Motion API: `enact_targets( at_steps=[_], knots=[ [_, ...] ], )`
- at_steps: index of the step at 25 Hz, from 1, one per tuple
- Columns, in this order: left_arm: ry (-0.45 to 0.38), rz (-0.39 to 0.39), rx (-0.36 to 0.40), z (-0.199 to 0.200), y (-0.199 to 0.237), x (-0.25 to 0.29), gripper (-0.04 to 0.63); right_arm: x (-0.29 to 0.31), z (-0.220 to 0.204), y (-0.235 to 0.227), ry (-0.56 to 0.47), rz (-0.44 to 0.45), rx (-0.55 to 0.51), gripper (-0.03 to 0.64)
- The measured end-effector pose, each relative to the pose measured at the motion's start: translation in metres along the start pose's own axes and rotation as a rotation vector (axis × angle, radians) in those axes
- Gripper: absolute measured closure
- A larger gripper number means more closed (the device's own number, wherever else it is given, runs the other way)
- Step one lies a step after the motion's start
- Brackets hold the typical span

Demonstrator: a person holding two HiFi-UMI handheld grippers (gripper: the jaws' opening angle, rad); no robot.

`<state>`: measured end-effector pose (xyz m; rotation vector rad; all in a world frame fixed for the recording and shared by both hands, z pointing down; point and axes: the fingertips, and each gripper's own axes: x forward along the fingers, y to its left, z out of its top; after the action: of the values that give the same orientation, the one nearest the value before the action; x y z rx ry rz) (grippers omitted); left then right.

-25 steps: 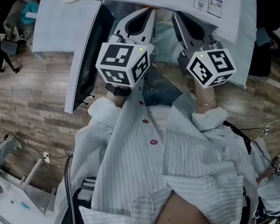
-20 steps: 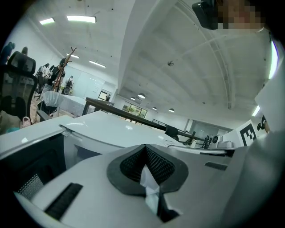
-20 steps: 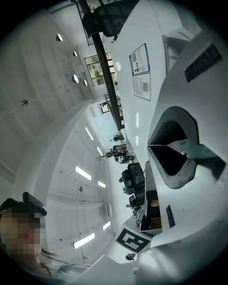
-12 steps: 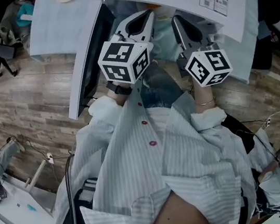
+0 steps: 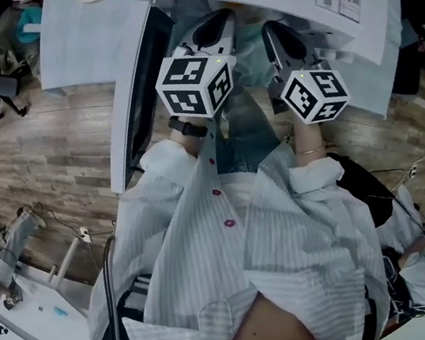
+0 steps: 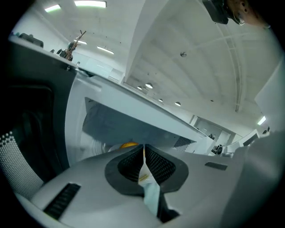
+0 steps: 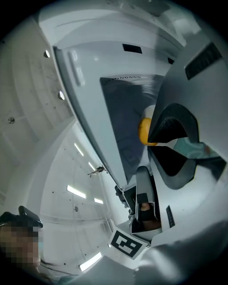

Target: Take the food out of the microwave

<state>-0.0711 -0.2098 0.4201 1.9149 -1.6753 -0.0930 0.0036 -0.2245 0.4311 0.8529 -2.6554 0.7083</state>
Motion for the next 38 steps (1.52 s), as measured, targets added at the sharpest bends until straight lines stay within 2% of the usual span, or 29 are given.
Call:
enact_targets(
  at_steps=[10, 15, 22, 30, 38],
  knots=[
    [0.046, 0.023, -0.072, -0.032, 0.019, 0.009, 0.569, 0.014, -0.027, -0.017, 0.037, -0.015, 0.097, 0.576],
    [0.077, 0.029, -0.141, -0.048, 0.028, 0.013, 0.516, 0.021, -0.045, -0.018, 0.075, 0.0, 0.146, 0.502],
    [0.1, 0.041, -0.232, -0.062, 0.038, 0.016, 0.473, 0.027, -0.064, -0.023, 0.086, -0.017, 0.25, 0.473],
    [0.124, 0.009, -0.438, -0.083, 0.04, 0.024, 0.435, 0.035, -0.075, -0.03, 0.073, -0.012, 0.379, 0.44],
    [0.126, -0.009, -0.632, -0.096, 0.044, 0.029, 0.399, 0.044, -0.088, -0.034, 0.072, -0.005, 0.555, 0.433]
  ],
)
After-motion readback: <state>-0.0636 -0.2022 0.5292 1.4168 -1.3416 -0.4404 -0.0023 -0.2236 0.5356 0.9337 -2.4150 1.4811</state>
